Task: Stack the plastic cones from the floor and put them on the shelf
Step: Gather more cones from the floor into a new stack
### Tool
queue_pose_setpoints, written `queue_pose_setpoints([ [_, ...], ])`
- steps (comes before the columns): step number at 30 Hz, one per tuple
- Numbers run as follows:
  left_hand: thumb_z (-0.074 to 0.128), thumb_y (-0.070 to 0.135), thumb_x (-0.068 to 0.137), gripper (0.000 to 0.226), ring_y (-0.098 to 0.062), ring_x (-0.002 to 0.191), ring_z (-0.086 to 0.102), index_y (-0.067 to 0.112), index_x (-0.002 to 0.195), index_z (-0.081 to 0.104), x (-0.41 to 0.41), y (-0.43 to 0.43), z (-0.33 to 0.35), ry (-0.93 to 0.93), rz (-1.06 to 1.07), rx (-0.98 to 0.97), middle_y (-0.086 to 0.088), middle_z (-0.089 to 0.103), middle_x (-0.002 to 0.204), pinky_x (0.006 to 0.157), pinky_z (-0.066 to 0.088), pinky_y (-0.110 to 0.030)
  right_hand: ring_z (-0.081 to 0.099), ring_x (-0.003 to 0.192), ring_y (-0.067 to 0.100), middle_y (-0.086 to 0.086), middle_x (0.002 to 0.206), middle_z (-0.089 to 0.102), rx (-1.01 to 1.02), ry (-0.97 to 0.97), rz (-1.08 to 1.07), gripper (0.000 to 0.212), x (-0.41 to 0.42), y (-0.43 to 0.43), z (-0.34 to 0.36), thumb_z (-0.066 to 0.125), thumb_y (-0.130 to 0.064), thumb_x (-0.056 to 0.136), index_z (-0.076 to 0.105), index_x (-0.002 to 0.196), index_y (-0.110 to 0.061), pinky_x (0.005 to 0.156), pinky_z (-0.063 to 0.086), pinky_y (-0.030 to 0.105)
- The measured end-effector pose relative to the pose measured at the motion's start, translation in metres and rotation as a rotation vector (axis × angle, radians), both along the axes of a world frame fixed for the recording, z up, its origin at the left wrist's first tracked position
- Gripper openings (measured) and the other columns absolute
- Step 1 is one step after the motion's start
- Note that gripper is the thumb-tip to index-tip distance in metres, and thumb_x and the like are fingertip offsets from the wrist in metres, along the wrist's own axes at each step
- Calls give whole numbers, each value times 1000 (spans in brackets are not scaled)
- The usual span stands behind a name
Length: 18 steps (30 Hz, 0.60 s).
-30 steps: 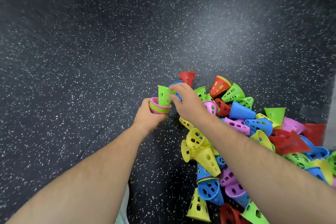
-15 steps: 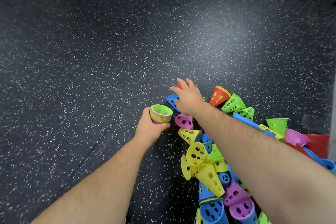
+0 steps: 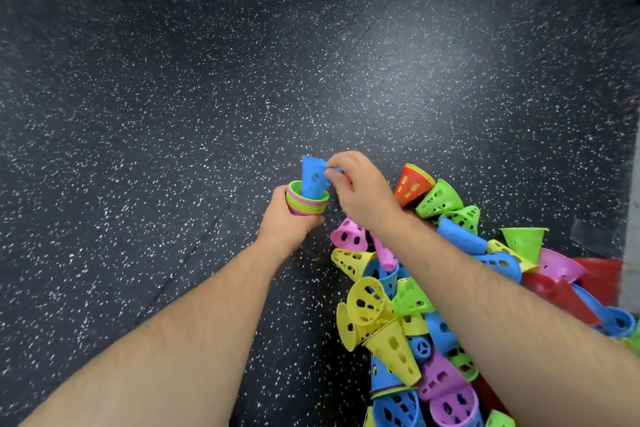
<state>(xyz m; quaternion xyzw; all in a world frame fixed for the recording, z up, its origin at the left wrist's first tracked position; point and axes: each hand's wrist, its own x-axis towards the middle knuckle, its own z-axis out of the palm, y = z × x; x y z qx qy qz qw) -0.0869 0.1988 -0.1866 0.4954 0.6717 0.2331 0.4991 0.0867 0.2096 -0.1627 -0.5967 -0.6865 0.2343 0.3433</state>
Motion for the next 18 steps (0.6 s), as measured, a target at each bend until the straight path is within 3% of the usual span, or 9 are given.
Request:
queue_pose_setpoints([
  [2,88,24,62,63,-18,66,63,31,113,52,5,6,3,0,-7,10,-1,72,90,65,50,-36,54,107,6,-7,114,62,-67,-40,95,29,-1,-1,-5,52,-38,98,65,115,-20,97,44,28],
  [5,88,18,70,58,-14,68,62,29,114,51,8,14,3,26,-22,26,4,69,90,67,49,-31,43,129,17,0,134,57,-157,-83,-69,46,6,8,-14,45,-42,100,52,138,-17,109,37,36],
  [8,91,20,67,61,-17,74,63,31,110,50,11,17,-5,30,-36,17,5,68,90,79,58,-44,34,134,28,3,143,48,-228,-349,-175,52,17,25,-26,46,-31,101,38,148,-13,109,34,42],
  [11,91,23,62,61,-19,79,65,34,106,50,16,19,-10,43,-51,12,5,67,92,85,59,-55,38,128,29,5,137,52,-334,-488,-154,43,25,40,-36,49,-26,100,44,141,-14,101,38,41],
  [15,90,19,67,63,-19,78,64,30,115,51,22,24,-11,50,-81,11,5,68,94,87,59,-51,53,112,31,9,114,62,-367,-340,-273,20,38,48,-35,52,-20,99,62,115,-14,87,44,37],
  [18,90,21,66,64,-20,77,64,33,114,50,30,31,-9,59,-106,23,6,69,94,87,58,-48,56,102,32,14,106,61,-175,-124,-362,19,54,39,-27,50,-14,99,66,109,-9,87,41,36],
])
